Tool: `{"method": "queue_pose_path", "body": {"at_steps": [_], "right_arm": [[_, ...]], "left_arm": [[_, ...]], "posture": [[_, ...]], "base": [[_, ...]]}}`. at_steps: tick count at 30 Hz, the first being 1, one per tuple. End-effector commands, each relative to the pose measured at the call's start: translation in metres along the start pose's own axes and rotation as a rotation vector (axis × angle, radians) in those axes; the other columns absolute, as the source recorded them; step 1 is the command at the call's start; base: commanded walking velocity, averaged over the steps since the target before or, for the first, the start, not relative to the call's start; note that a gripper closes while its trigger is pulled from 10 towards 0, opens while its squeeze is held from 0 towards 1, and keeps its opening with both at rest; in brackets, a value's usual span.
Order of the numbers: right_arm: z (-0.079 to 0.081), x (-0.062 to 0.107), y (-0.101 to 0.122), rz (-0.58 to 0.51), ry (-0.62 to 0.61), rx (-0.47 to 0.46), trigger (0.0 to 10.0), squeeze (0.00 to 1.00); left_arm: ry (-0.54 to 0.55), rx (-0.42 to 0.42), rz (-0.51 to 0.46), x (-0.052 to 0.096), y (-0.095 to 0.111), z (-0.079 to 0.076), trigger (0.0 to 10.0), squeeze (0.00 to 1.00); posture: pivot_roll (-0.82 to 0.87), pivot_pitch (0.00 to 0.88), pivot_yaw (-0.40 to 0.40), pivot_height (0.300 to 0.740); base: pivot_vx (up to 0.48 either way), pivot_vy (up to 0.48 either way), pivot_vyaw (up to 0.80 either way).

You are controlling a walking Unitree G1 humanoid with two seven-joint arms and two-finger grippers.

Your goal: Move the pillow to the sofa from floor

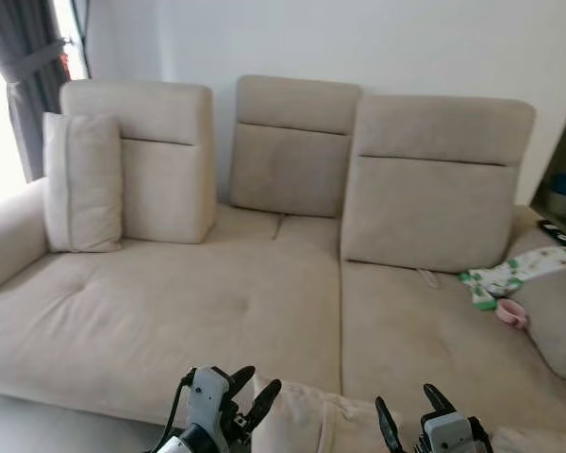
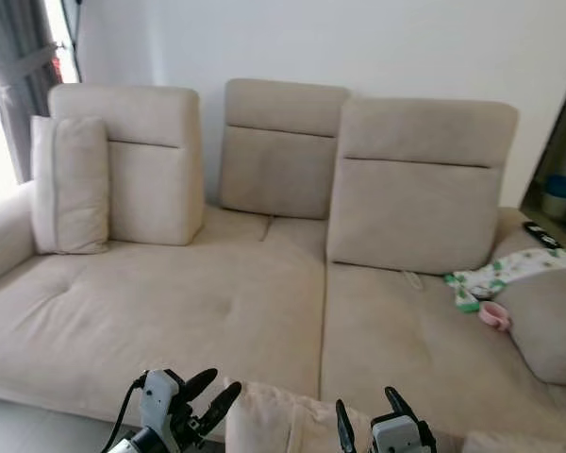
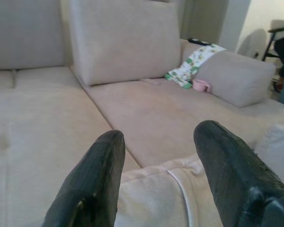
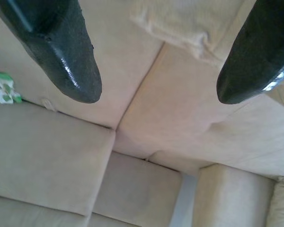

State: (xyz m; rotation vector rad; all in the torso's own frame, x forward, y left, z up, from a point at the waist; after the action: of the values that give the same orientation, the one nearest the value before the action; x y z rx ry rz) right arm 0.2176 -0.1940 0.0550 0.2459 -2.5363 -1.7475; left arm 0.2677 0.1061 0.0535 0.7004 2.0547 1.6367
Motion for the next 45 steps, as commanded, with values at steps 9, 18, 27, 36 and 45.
{"method": "queue_pose_path", "body": {"at_steps": [9,18,27,36,45], "right_arm": [[-0.011,-0.003,-0.015,0.051,0.259,0.099,10.0,0.0],[-0.018,-0.014,-0.019,0.099,0.462,0.183,10.0,0.0],[-0.034,-0.038,-0.017,0.106,0.581,0.28,10.0,0.0],[-0.044,-0.048,-0.02,0.14,0.582,0.347,10.0,0.14],[-0.035,-0.066,-0.025,0.179,0.567,0.361,10.0,0.0]], "left_arm": [[-0.026,-0.041,0.005,-0.006,0.001,-0.003,10.0,0.0],[-0.048,-0.088,-0.005,-0.012,0.007,-0.005,10.0,0.0],[-0.015,-0.174,0.001,-0.015,0.01,-0.001,10.0,0.0],[0.0,-0.194,-0.004,-0.011,0.012,0.0,10.0,0.0],[0.005,-0.218,-0.001,-0.007,0.012,0.002,10.0,0.0]], "posture": [[0.0,0.0,0.032,0.58],[0.0,0.0,0.035,0.58],[0.01,0.0,0.028,0.58],[0.06,0.0,0.014,0.58],[0.07,0.0,0.025,0.58]], "base": [[0.0,0.0,0.0],[0.0,0.0,0.0],[0.0,0.0,0.0],[0.0,0.0,0.0],[0.0,0.0,0.0]]}}
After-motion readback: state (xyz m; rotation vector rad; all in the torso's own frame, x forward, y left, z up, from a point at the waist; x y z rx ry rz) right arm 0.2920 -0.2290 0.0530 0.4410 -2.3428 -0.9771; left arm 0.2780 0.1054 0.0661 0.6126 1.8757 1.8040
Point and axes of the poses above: a point about 5 cm out from each wrist's last joint towards the gripper, its own x axis pointing back from the gripper into the wrist, its own y axis along the axis of the wrist's last joint, z = x × y, the point moved 1 cm from there along -x, pointing out of the wrist towards the gripper, and after that the axes turned 8 degrees about x, right-handed, at the moved point
